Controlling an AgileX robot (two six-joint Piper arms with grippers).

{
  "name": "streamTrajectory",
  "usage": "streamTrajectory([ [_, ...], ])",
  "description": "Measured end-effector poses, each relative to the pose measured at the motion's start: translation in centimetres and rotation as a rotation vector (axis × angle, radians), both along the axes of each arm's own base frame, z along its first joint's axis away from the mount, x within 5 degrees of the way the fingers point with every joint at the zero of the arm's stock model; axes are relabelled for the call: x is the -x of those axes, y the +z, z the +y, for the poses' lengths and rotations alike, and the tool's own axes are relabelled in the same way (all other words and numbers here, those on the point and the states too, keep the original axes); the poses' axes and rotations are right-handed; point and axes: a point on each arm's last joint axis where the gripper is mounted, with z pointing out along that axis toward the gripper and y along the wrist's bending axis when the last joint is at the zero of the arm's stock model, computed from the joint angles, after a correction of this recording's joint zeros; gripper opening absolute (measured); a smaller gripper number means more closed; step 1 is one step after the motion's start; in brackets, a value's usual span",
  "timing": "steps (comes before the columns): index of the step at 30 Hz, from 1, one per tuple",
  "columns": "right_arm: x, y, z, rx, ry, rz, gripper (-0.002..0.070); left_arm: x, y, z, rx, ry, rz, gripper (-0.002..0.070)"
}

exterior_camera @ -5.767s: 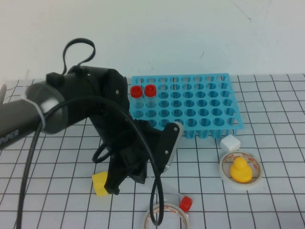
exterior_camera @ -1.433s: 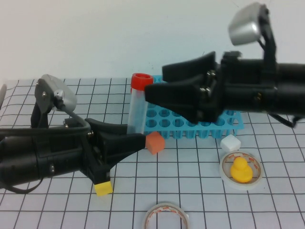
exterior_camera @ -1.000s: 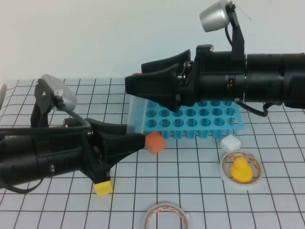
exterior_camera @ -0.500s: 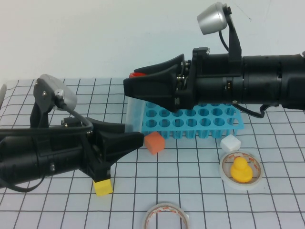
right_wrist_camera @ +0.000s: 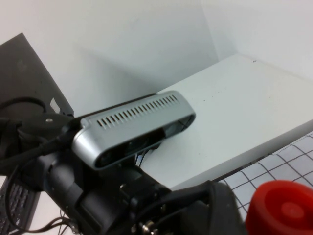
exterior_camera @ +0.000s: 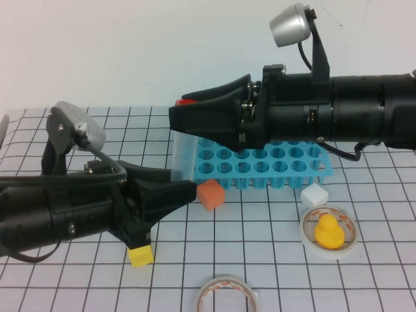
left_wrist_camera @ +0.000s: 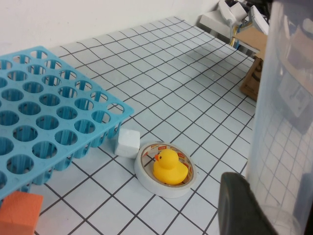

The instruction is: Place the test tubes

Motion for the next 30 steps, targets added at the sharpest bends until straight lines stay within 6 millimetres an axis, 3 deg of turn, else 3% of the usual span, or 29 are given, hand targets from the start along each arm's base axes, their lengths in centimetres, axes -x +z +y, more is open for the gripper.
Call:
streamTrajectory([
  [10,-0.5,-1.3,0.4,0.002,0.021,0.066,0.0348,-0.1,0.0,0.0,-0.003,0.007,0.000,0.0211],
  [14,-0.5,-1.3,0.4,0.002,0.021,0.066,0.0275,-0.1,0.0,0.0,0.000,0.008,0.003,0.0211],
  [30,-0.4,-1.3,0.4,0.005,0.028,0.037,0.0275,0.0,0.0,-0.1,-0.005,-0.013,-0.021,0.0218],
])
